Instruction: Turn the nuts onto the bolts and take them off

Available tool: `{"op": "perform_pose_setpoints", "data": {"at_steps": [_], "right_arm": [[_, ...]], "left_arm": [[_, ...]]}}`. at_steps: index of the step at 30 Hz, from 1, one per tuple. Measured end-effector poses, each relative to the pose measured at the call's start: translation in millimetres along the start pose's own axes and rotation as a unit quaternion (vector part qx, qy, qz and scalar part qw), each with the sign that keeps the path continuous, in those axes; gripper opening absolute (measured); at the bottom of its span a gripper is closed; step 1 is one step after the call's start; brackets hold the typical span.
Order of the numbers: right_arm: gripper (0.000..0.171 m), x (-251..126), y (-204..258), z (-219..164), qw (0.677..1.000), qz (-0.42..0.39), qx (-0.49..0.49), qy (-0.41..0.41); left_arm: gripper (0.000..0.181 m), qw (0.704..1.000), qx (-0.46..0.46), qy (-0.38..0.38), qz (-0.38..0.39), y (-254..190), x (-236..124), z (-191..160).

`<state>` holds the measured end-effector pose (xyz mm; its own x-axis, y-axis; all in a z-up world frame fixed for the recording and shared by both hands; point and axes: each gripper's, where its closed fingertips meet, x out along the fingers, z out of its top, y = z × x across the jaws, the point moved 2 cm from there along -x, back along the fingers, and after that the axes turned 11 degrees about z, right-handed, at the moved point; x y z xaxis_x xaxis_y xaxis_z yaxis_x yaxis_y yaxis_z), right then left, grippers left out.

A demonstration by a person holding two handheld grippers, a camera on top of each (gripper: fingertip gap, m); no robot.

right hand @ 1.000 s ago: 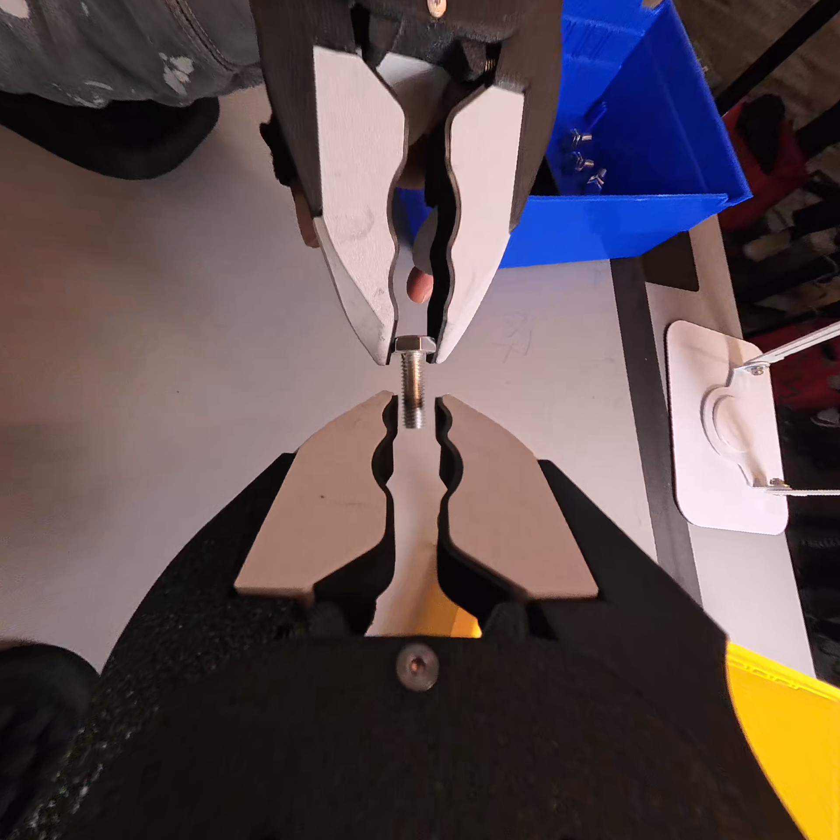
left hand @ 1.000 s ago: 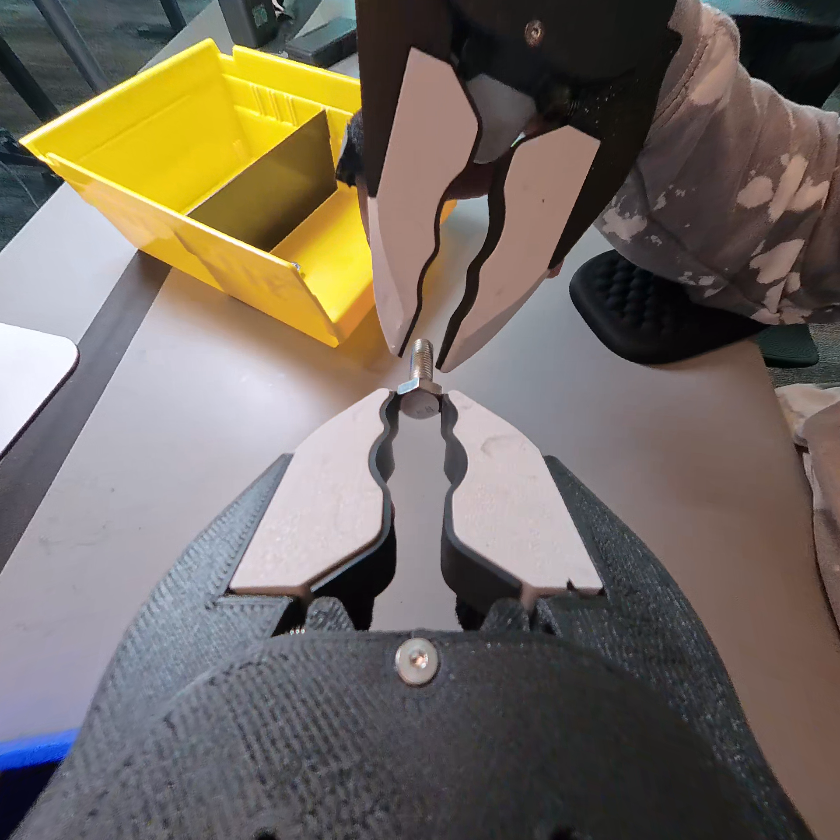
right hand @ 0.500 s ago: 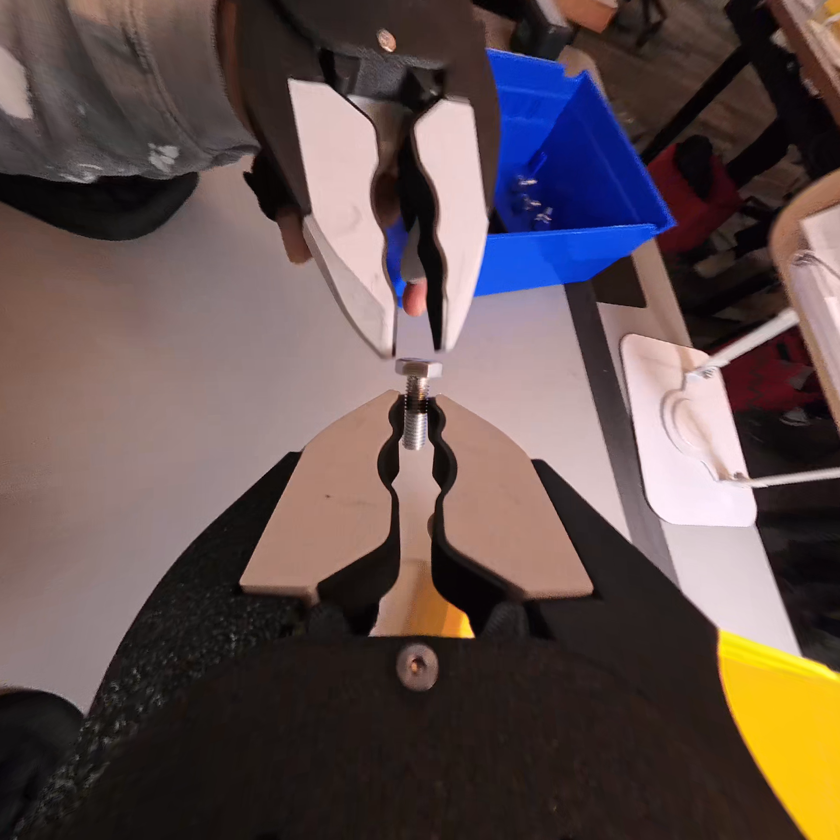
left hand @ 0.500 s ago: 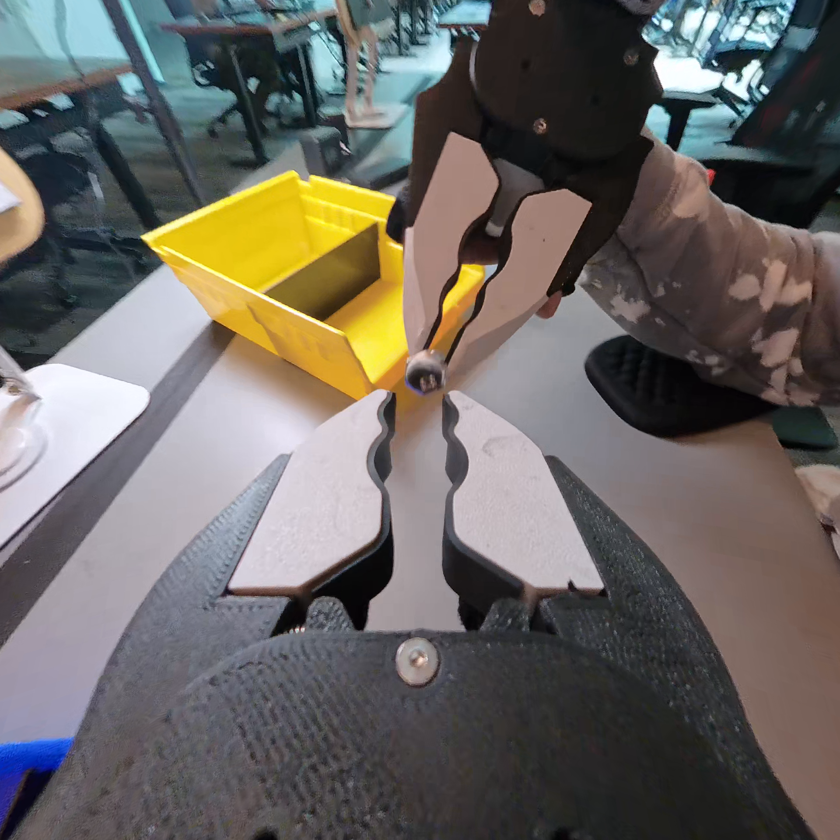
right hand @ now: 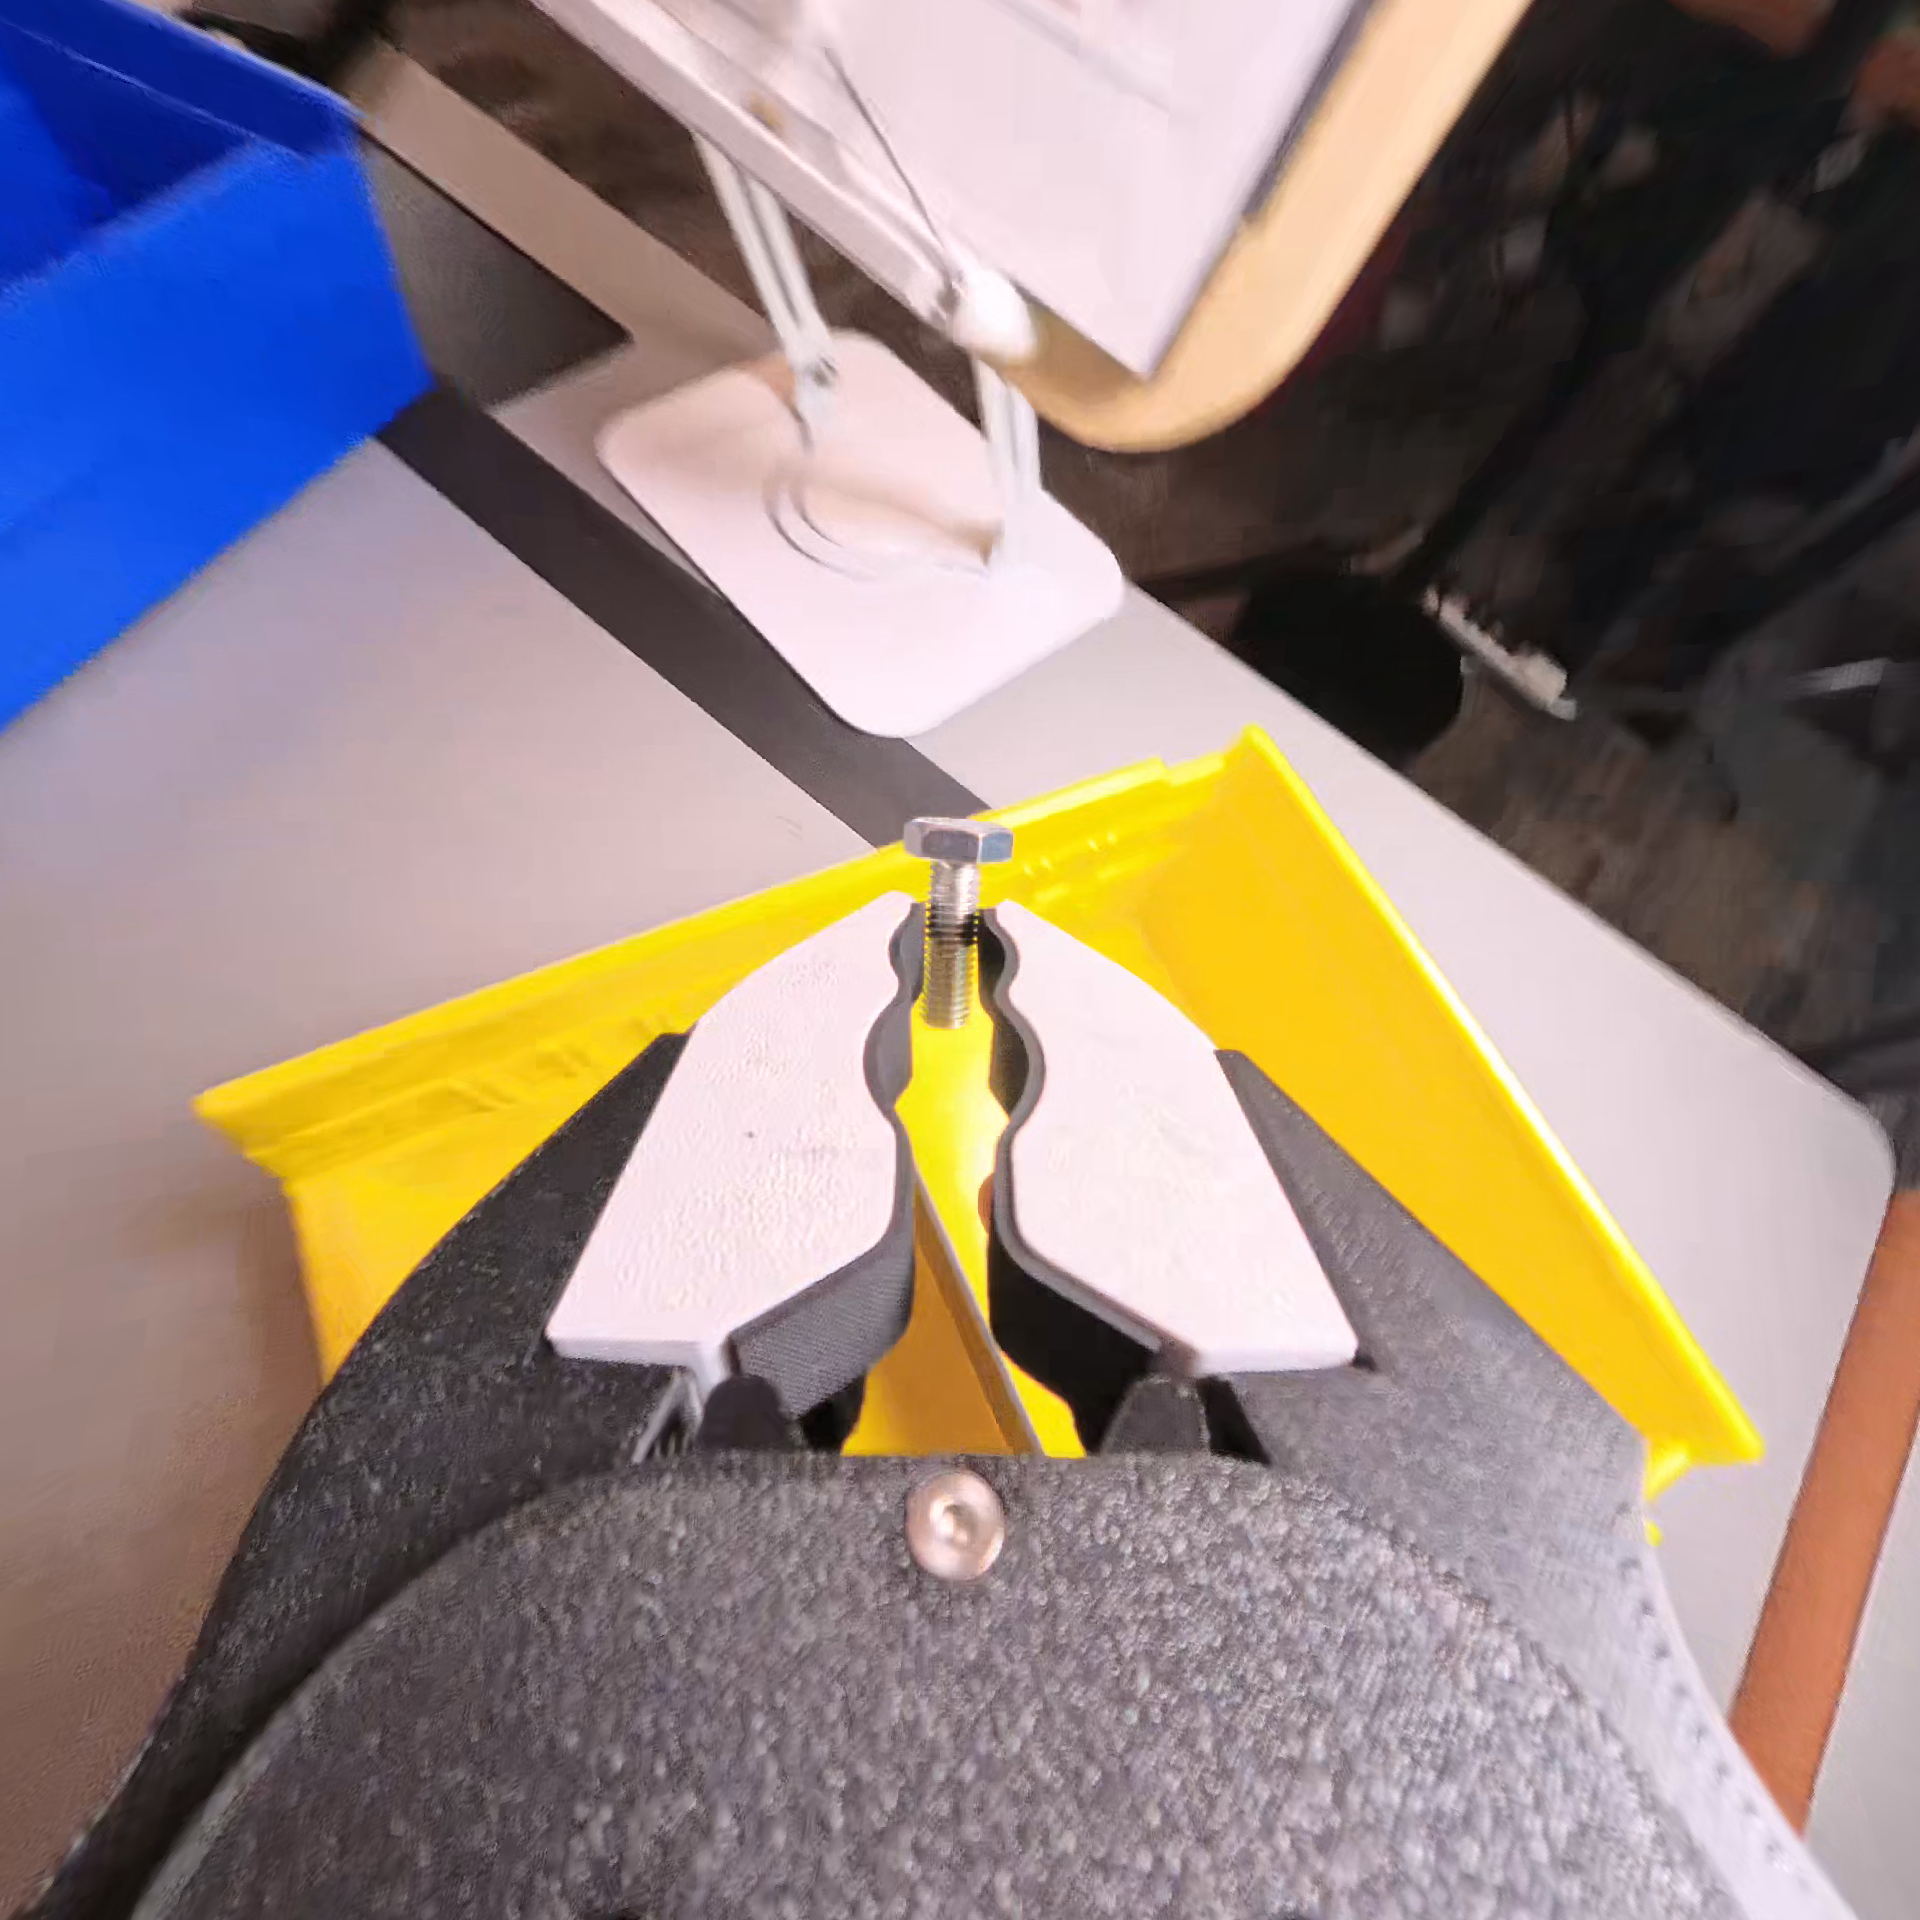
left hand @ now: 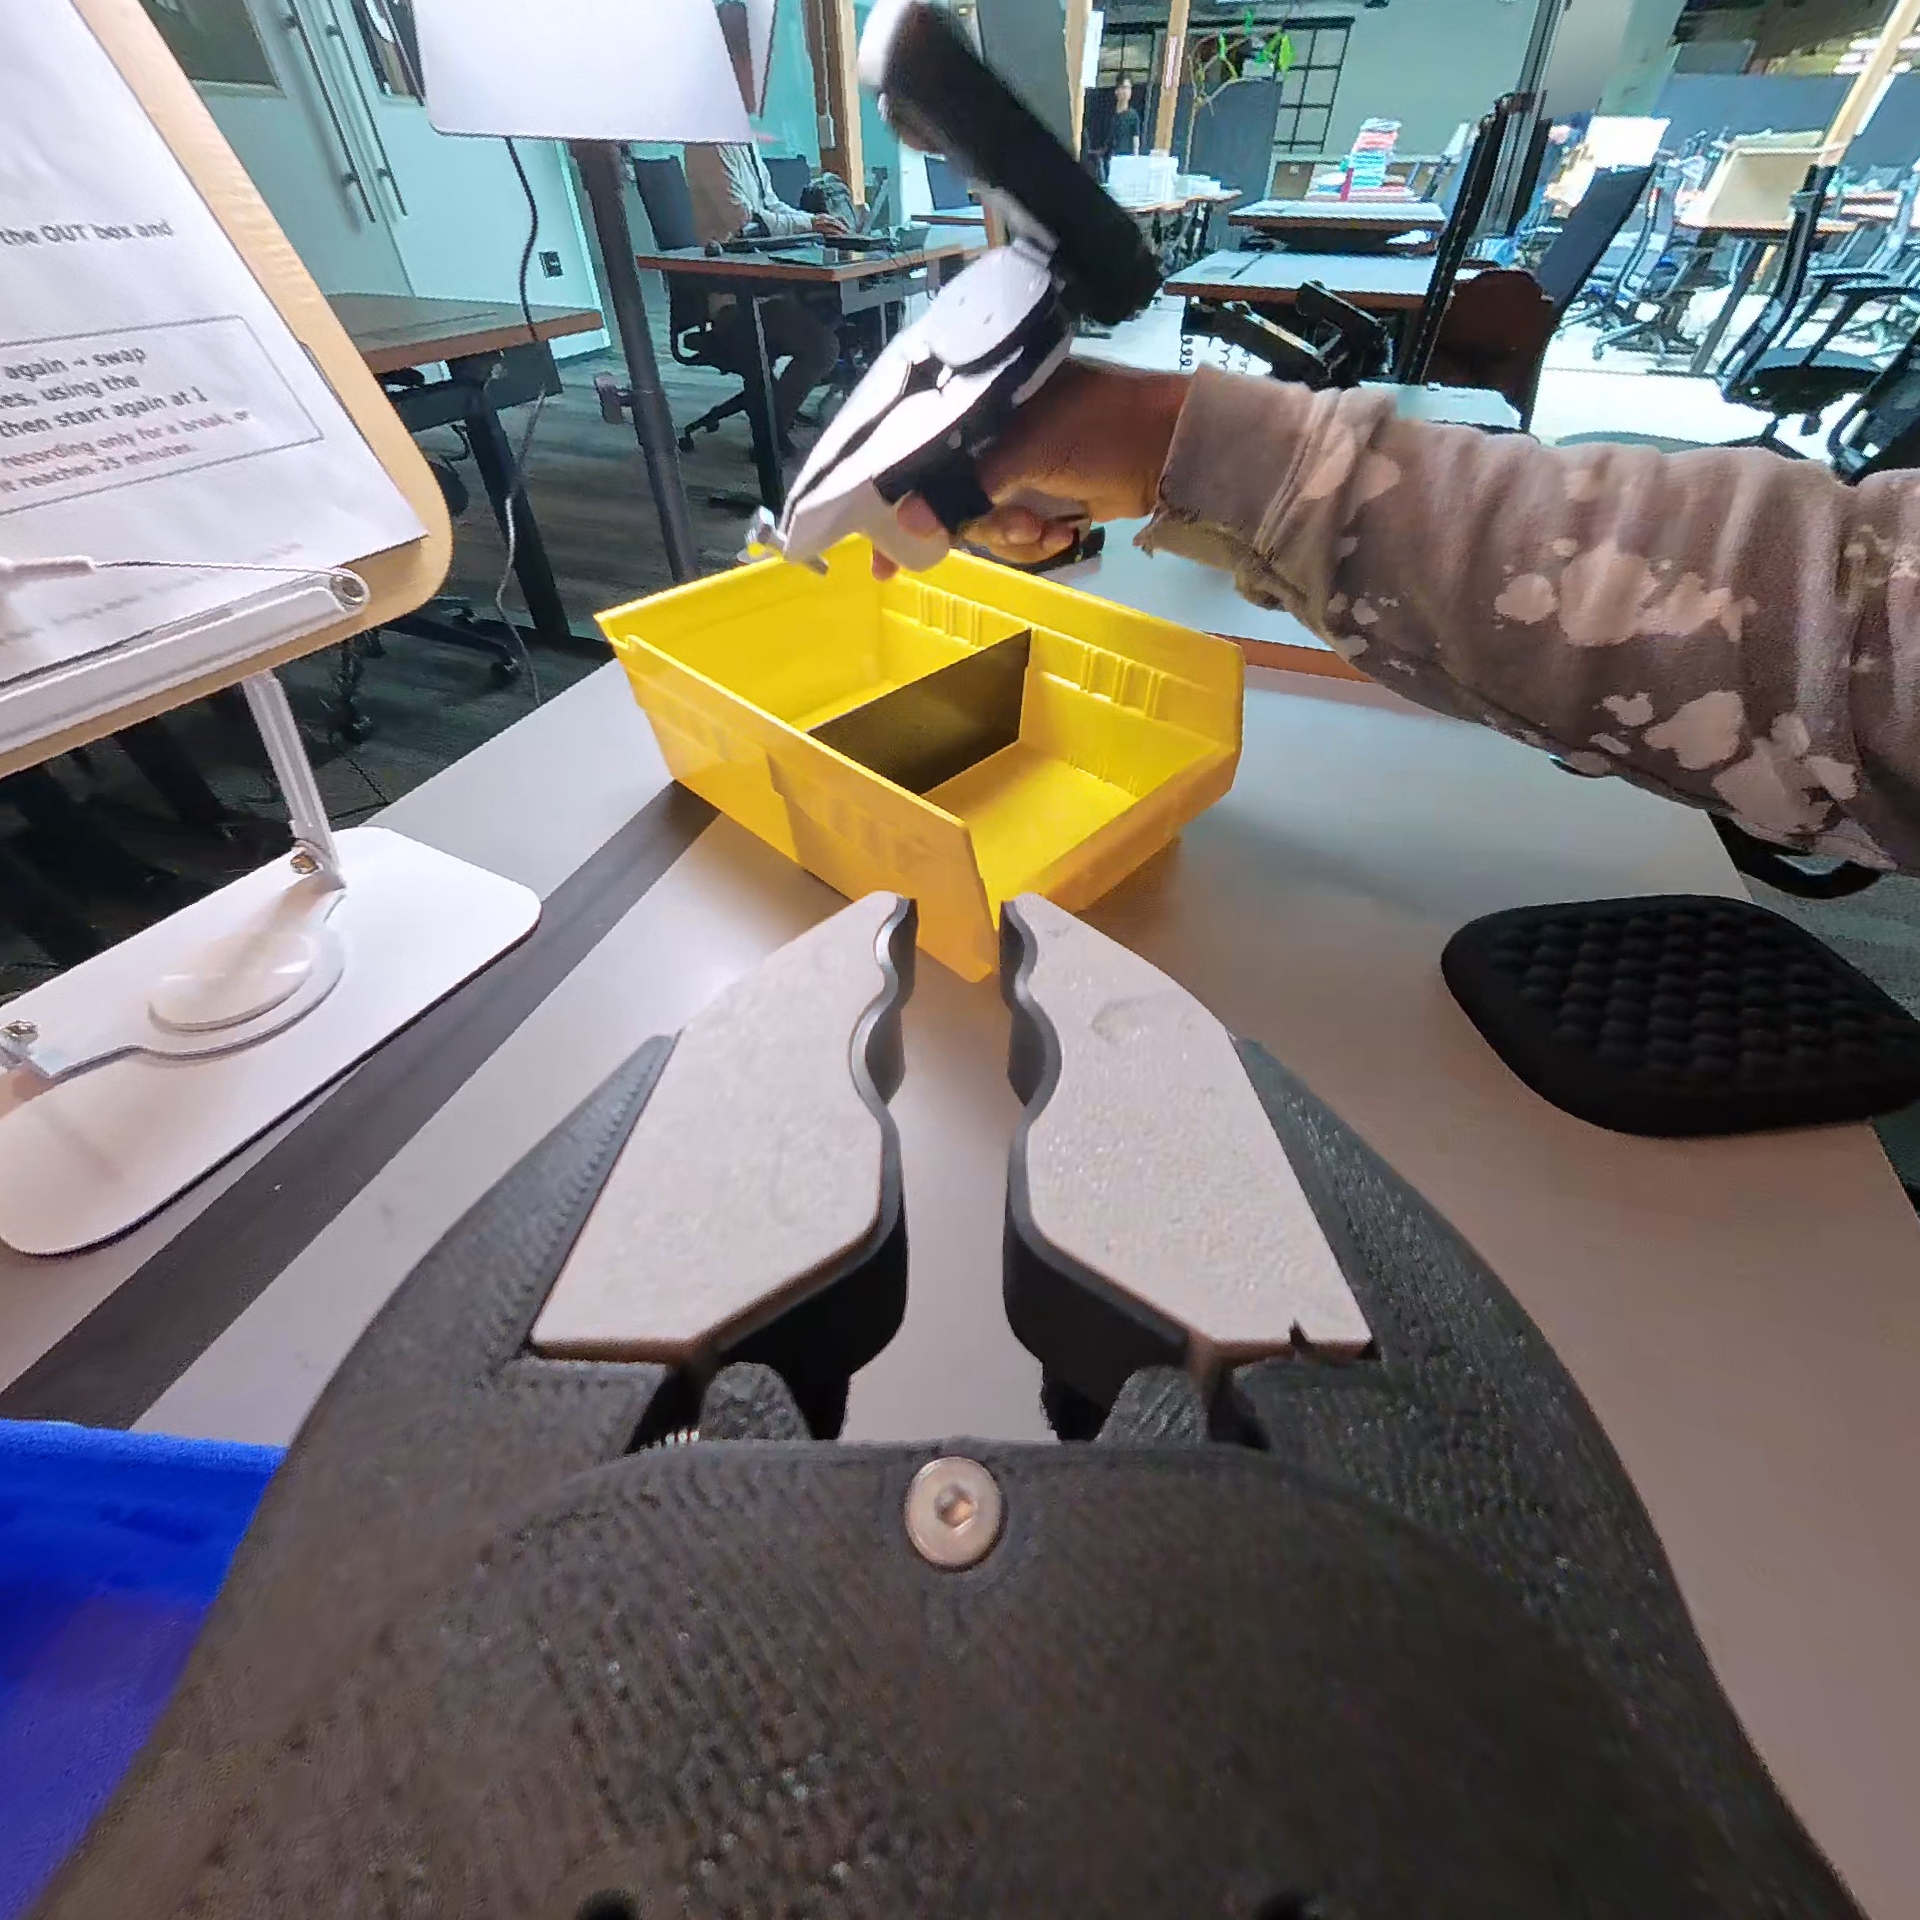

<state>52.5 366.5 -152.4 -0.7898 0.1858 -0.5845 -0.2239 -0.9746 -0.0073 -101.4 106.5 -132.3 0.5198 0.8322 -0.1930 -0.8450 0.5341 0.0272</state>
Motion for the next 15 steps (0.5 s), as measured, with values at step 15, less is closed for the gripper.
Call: {"op": "perform_pose_setpoints", "data": {"at_steps": [15], "right_arm": [[0.009,79,-78,-81,0.965,-0.053,0.119,0.226]], "left_arm": [[0.013,0.999,-0.027,-0.015,0.035,26,-6,-2]]}}
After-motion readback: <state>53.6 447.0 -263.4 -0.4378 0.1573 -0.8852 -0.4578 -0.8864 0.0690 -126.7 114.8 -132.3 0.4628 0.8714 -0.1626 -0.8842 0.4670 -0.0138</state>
